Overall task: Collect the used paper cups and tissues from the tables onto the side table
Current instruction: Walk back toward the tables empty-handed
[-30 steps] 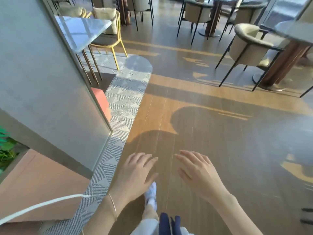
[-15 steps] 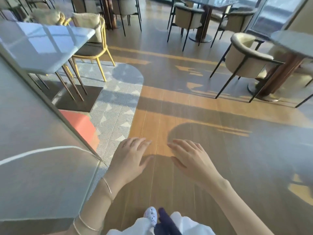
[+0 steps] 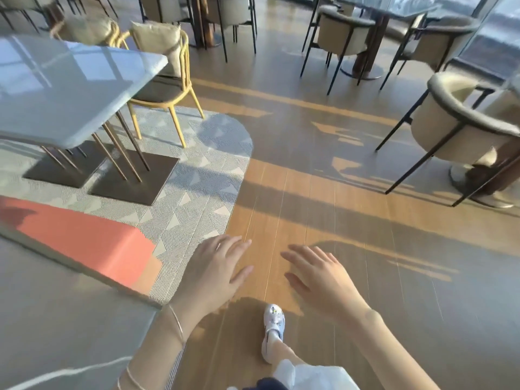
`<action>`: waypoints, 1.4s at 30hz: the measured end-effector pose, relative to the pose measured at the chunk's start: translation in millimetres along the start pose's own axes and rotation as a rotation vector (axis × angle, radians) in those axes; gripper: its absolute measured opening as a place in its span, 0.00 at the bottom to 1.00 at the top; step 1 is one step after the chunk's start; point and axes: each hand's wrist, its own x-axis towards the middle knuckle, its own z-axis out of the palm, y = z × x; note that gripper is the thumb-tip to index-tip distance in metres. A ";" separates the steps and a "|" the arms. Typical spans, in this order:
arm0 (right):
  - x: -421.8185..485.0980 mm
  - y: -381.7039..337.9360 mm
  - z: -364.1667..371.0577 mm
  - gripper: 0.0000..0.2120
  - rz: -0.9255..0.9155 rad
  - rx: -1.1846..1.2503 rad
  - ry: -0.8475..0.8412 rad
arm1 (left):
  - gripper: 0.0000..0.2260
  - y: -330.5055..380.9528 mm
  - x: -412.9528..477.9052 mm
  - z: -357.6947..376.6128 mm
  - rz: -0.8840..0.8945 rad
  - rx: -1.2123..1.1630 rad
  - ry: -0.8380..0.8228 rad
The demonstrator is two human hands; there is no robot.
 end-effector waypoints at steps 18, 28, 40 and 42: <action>321.3 153.8 -46.9 0.18 -0.082 0.014 -0.019 | 0.22 -109.3 313.6 3.8 -0.060 -0.030 -0.038; 542.9 198.0 -77.9 0.18 -0.082 0.048 -0.002 | 0.21 -217.5 525.7 -16.1 -0.040 -0.040 0.020; 739.2 262.3 -51.6 0.18 -0.137 0.022 -0.034 | 0.21 -316.4 700.6 -5.2 -0.021 0.040 -0.034; 778.6 281.6 -48.4 0.18 -0.159 0.006 -0.050 | 0.21 -331.6 736.1 2.4 -0.054 0.029 -0.057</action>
